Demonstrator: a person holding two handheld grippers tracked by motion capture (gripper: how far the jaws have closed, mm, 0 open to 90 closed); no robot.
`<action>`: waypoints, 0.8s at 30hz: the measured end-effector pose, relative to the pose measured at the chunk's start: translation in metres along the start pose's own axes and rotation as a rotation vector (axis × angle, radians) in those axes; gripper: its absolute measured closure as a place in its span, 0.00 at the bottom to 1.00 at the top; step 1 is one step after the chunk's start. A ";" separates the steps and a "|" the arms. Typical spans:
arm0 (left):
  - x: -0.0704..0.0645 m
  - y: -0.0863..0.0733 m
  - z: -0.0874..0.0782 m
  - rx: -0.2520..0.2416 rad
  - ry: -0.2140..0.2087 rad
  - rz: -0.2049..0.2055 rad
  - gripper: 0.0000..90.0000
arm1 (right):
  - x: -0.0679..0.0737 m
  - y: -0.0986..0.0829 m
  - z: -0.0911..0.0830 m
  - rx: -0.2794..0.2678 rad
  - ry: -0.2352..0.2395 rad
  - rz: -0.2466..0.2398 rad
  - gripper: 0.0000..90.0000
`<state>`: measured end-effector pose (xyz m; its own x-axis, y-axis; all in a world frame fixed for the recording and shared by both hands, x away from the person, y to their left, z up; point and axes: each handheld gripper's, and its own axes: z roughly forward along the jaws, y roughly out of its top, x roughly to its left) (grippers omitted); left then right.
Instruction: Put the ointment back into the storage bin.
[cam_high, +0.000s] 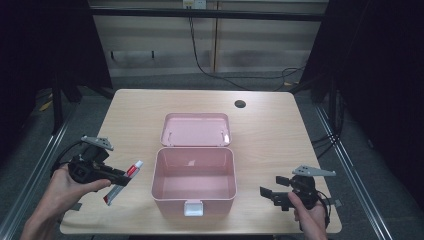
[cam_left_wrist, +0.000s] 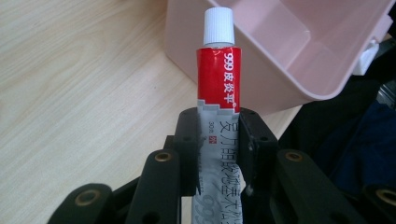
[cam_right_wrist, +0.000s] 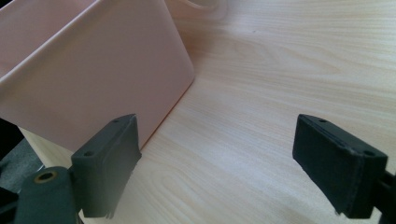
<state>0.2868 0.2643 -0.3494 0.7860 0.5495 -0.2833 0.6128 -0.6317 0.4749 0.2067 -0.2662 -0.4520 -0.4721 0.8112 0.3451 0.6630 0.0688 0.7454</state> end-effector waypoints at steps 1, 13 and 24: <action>-0.001 0.002 -0.001 -0.005 -0.014 0.002 0.79 | 0.000 0.000 0.000 0.001 0.003 0.001 0.16; -0.019 0.024 -0.015 -0.016 -0.019 0.076 0.79 | 0.000 -0.001 0.002 0.020 0.014 0.002 0.16; -0.026 0.039 -0.020 -0.026 -0.033 0.117 0.79 | -0.001 -0.001 0.002 0.031 0.011 0.009 0.16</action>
<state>0.2884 0.2362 -0.3064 0.8547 0.4539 -0.2519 0.5144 -0.6759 0.5277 0.2076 -0.2656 -0.4539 -0.4721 0.8054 0.3585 0.6850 0.0792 0.7242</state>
